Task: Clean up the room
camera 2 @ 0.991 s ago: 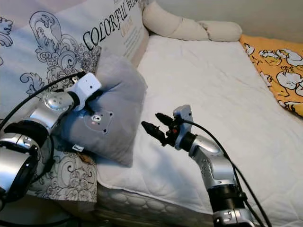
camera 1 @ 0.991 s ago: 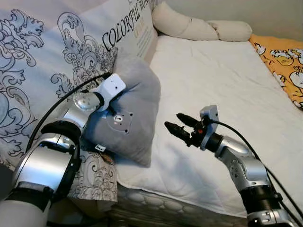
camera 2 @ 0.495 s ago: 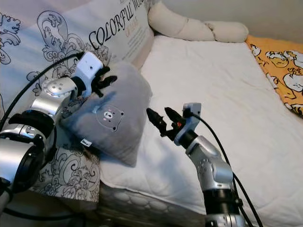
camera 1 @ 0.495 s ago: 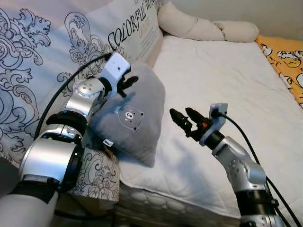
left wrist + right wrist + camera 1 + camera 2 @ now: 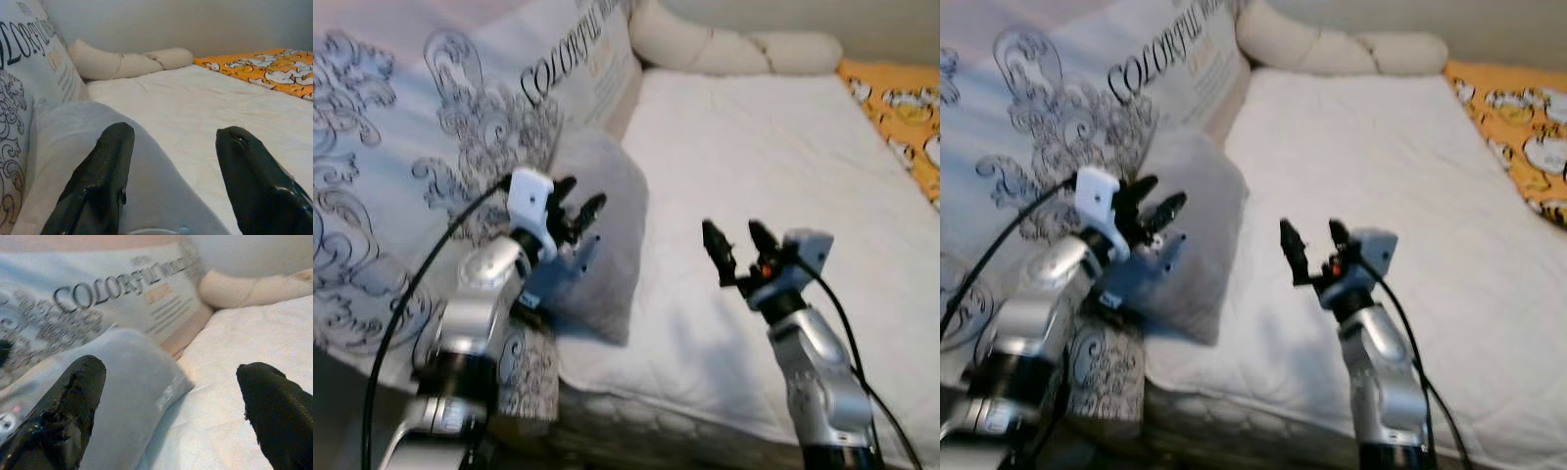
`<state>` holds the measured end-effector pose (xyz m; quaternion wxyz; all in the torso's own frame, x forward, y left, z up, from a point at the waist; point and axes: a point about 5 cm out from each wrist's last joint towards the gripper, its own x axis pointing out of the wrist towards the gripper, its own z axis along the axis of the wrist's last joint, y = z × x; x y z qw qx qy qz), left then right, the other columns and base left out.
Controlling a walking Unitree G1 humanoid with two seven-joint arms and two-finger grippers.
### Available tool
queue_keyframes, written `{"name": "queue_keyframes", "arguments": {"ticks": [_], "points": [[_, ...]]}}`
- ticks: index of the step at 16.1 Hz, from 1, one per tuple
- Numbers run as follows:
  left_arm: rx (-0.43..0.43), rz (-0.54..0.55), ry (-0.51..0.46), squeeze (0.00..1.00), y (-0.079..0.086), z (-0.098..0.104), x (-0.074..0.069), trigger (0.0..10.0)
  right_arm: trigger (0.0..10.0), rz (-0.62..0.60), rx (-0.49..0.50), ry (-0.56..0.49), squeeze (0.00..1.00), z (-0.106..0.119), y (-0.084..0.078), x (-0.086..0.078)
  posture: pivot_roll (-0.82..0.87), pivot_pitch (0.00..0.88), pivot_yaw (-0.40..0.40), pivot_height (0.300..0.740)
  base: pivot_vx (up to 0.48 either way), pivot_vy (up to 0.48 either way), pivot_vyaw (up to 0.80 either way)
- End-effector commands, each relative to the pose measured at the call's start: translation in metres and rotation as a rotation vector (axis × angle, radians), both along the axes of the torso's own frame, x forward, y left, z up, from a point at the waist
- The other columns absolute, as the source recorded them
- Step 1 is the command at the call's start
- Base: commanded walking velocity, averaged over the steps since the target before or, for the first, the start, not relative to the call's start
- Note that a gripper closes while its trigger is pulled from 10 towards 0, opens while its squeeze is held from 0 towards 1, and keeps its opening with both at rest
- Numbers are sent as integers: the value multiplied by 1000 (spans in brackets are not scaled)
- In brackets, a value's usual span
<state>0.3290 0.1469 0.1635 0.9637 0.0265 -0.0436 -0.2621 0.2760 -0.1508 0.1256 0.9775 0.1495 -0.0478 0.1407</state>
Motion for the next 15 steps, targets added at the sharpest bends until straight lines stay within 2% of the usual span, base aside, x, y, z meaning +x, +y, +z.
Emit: {"name": "queue_keyframes", "arguments": {"ticks": [1,2,3,5,6,7,8,11,13,15], "points": [[-5,-1,-14,702,-4,9,-5,10000,10000,-45,-1,-9,1000,4,-5,-3,32,0,34,740,0,-371,0],[16,26,3,698,-2,3,-22,10000,10000,-92,-25,-4,1000,5,-5,-1,52,0,9,740,0,-341,0],[22,63,7,698,1,2,-33,10000,10000,-131,7,-7,1000,6,-7,-2,68,0,-8,740,0,-330,0],[21,136,30,690,9,2,-45,10000,10000,-152,22,30,1000,-3,-10,-6,116,0,-52,740,0,-324,0],[76,147,46,682,14,-3,-48,10000,10000,-165,43,69,1000,-10,-12,-8,126,0,-59,740,0,-300,0],[160,176,29,620,19,-6,-45,10000,10000,-169,50,88,1000,-12,-10,-7,108,0,-44,740,0,0,0],[97,240,79,624,28,-14,-47,10000,10000,-148,17,71,1000,-11,-7,-6,91,0,-32,740,0,0,0],[19,324,161,620,34,-29,-51,10000,10000,-131,1,71,1000,-12,-3,-3,110,0,-37,740,0,0,0],[43,328,174,620,34,-35,-50,10000,10000,-125,18,107,1000,-17,0,-1,108,0,-36,740,0,-262,0],[52,347,186,620,36,-39,-45,10000,10000,-109,-17,98,1000,-16,6,4,103,0,-28,740,0,-294,0]]}}
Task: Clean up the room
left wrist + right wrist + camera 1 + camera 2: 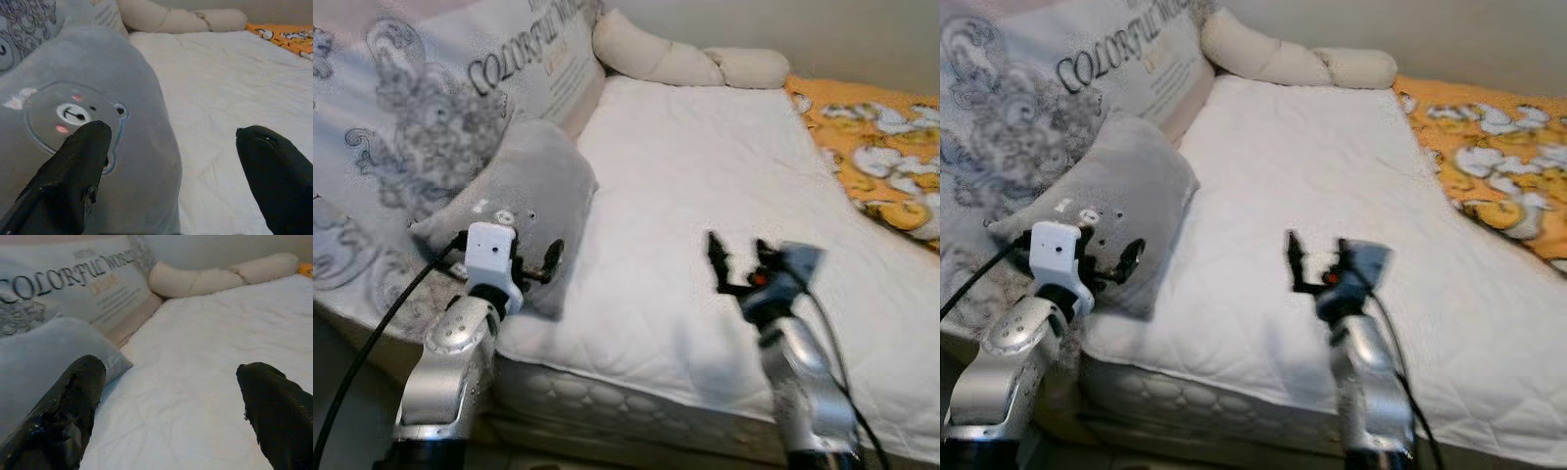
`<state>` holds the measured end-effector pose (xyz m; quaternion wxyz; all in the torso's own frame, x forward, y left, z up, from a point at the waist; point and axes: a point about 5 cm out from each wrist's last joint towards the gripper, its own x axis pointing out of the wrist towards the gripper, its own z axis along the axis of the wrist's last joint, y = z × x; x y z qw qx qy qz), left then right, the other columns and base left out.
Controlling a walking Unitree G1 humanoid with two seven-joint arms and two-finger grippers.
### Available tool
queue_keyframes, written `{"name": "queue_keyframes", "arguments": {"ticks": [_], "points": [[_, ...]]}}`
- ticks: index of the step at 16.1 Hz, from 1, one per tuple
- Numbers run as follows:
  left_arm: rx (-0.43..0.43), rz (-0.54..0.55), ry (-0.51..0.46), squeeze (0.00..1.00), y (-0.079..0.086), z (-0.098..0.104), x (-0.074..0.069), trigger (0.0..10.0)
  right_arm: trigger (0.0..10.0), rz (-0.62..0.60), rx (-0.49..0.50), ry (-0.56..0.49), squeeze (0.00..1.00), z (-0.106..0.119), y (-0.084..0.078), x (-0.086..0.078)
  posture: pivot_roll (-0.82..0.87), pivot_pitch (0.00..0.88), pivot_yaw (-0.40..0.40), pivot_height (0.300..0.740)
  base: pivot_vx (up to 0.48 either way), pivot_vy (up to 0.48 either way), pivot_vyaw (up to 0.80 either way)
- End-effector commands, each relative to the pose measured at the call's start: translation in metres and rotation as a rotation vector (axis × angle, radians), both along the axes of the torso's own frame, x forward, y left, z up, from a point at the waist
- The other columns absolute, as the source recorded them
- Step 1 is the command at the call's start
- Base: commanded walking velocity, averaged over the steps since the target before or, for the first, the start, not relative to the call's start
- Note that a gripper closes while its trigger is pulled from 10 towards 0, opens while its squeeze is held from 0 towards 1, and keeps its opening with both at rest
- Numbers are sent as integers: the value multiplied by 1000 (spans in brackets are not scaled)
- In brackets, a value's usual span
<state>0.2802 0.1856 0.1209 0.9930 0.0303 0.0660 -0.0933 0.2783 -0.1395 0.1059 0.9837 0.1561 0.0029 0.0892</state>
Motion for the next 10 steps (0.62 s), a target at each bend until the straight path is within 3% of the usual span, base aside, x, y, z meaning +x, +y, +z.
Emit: {"name": "queue_keyframes", "arguments": {"ticks": [1,6,9,10], "points": [[9,1,-13,620,-2,2,4,10000,10000,-18,-23,-11,1000,3,-5,3,96,0,-28,740,0,-304,0],[24,7,3,620,-1,-4,6,10000,10000,-71,-64,38,1000,-5,-16,9,86,0,-37,740,0,-409,0],[38,0,6,624,-4,-5,6,10000,10000,-125,-16,84,1000,-13,-25,9,123,0,-45,740,0,-436,0],[48,1,9,624,-3,-5,7,10000,10000,-104,-22,100,1000,-17,-20,8,115,0,-30,740,0,-435,0]]}}
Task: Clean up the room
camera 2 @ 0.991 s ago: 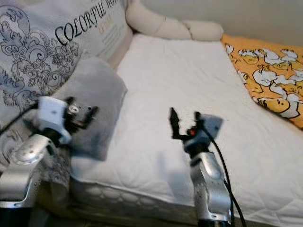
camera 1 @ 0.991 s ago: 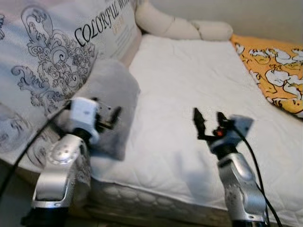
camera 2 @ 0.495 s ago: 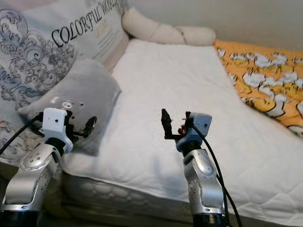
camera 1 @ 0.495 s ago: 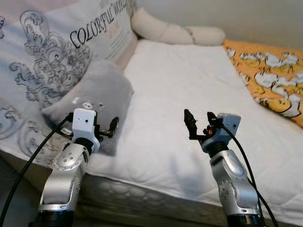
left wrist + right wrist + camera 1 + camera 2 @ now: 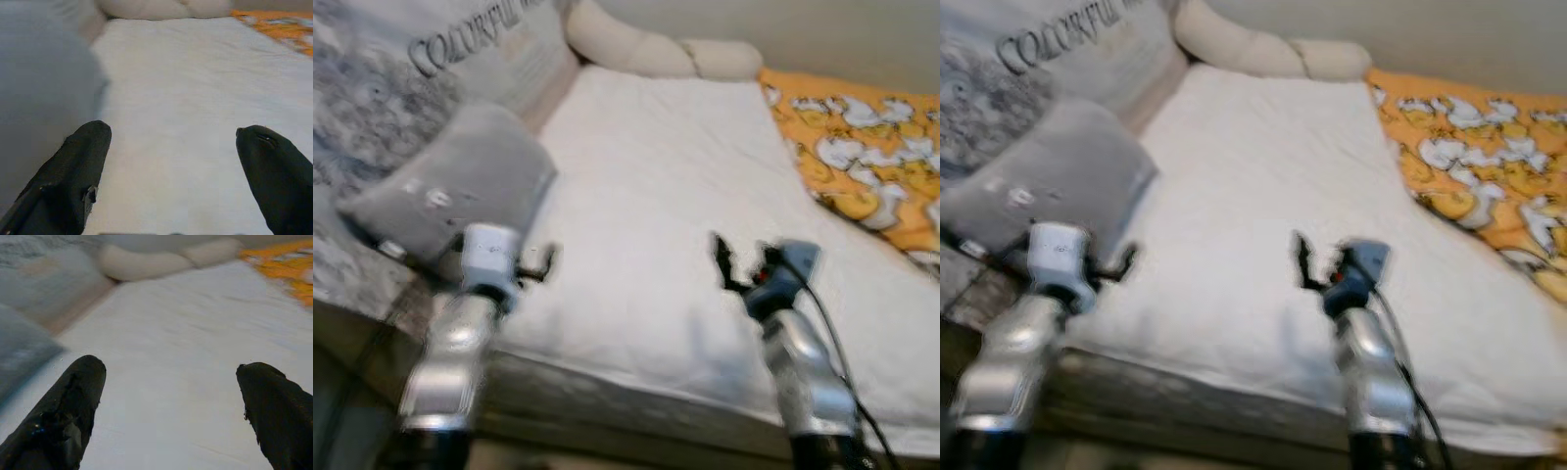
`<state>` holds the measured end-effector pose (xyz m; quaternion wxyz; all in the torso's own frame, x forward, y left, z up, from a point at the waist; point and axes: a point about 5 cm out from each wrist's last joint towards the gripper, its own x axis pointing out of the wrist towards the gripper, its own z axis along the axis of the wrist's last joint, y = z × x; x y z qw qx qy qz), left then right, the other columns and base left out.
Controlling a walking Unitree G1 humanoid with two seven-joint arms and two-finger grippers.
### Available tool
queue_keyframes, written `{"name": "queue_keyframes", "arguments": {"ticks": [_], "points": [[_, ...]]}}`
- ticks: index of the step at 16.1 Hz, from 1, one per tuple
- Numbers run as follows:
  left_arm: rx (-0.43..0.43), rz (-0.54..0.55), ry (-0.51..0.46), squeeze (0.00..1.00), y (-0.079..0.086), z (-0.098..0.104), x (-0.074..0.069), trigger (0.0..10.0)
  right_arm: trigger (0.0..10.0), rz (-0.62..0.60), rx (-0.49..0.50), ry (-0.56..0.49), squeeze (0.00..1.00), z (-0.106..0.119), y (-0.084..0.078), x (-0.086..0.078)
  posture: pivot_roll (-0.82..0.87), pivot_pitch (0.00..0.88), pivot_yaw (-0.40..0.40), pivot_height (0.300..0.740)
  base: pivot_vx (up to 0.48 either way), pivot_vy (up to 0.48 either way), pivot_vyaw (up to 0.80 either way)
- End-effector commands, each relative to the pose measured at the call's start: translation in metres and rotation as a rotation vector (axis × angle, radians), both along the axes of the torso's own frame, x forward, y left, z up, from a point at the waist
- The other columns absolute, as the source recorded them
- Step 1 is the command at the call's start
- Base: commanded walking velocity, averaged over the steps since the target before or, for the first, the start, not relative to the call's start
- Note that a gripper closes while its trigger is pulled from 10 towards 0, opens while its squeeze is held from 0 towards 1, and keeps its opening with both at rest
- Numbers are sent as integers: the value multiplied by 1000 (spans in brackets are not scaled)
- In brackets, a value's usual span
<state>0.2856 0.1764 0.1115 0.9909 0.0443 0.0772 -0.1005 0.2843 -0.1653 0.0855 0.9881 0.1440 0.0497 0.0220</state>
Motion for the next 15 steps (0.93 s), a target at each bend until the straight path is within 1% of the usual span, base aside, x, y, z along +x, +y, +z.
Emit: {"name": "queue_keyframes", "arguments": {"ticks": [1,2,5,8,11,13,15], "points": [[20,19,-10,624,7,4,2,10000,10000,24,8,-9,1000,2,7,2,113,0,-28,740,0,-435,0],[16,23,-5,624,7,3,2,10000,10000,37,-2,-13,1000,3,9,3,106,0,-24,740,0,-435,0],[-6,34,7,620,7,-1,1,10000,10000,42,-16,-12,1000,2,10,3,95,0,-23,740,0,-435,0],[-15,29,18,620,5,-5,0,10000,10000,20,-56,8,1000,0,5,5,87,0,-22,740,0,-435,0],[-8,26,18,620,5,-6,0,10000,10000,10,-52,25,1000,-5,2,4,128,0,-35,740,0,-437,0],[-2,29,16,620,8,-4,2,10000,10000,17,-50,45,1000,-11,6,3,129,0,-23,740,0,-435,0],[-1,40,23,620,12,-6,2,10000,10000,32,-50,41,1000,-11,10,5,122,0,-14,740,0,-439,0]]}}
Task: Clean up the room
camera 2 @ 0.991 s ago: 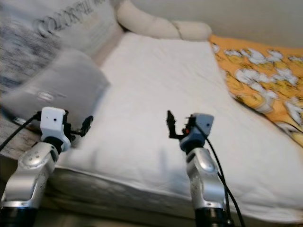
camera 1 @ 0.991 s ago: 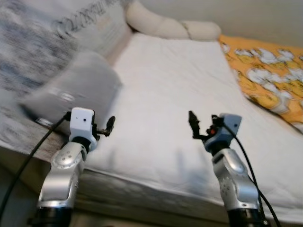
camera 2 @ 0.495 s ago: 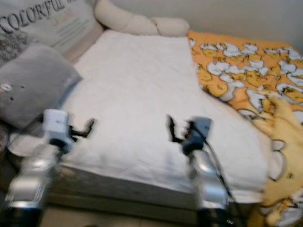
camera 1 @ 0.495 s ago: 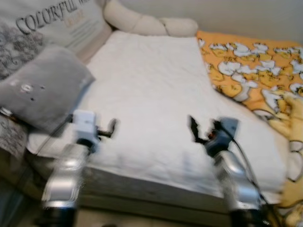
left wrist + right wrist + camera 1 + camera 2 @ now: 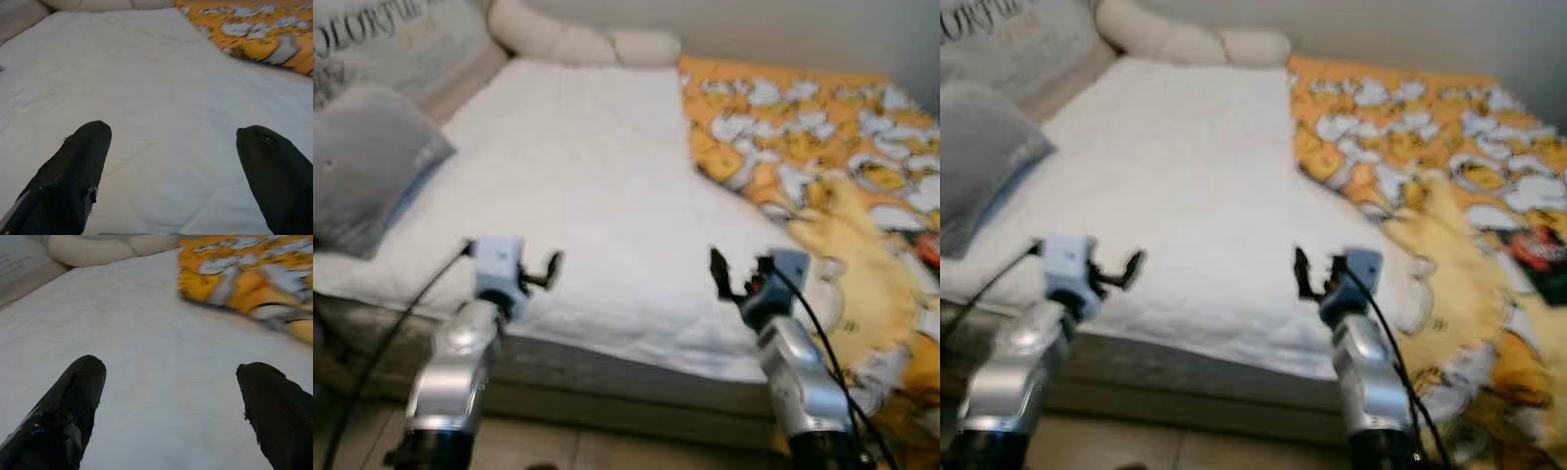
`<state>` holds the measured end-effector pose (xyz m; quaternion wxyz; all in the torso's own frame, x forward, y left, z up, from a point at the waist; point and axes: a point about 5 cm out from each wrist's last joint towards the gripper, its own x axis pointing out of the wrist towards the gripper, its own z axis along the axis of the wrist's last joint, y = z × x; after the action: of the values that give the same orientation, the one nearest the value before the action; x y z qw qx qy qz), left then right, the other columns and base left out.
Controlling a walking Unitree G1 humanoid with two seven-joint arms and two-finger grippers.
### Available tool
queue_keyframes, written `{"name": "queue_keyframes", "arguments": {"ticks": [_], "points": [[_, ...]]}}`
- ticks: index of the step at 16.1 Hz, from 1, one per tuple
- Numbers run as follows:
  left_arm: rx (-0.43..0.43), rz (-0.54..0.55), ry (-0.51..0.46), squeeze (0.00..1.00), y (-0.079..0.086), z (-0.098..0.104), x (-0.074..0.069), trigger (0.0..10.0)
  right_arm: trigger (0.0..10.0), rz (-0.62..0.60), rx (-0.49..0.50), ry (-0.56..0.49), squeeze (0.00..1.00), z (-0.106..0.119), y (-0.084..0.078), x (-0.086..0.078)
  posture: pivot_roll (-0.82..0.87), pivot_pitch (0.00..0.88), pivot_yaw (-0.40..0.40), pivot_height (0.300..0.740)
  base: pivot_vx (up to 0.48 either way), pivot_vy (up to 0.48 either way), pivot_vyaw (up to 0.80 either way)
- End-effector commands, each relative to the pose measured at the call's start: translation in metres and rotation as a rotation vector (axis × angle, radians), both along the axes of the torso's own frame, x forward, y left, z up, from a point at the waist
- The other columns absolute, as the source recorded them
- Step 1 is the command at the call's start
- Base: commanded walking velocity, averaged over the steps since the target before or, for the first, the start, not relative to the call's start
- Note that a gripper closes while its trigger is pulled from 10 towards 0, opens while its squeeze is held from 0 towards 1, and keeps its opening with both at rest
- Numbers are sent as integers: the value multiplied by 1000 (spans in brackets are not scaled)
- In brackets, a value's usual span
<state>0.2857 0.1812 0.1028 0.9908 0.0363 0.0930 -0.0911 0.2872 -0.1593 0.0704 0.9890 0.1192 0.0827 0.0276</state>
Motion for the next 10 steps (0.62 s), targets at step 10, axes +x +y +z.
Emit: {"name": "queue_keyframes", "arguments": {"ticks": [10], "points": [[36,15,-30,624,11,6,8,10000,10000,40,-21,-23,1000,1,4,6,133,0,-16,740,0,-436,288]]}}
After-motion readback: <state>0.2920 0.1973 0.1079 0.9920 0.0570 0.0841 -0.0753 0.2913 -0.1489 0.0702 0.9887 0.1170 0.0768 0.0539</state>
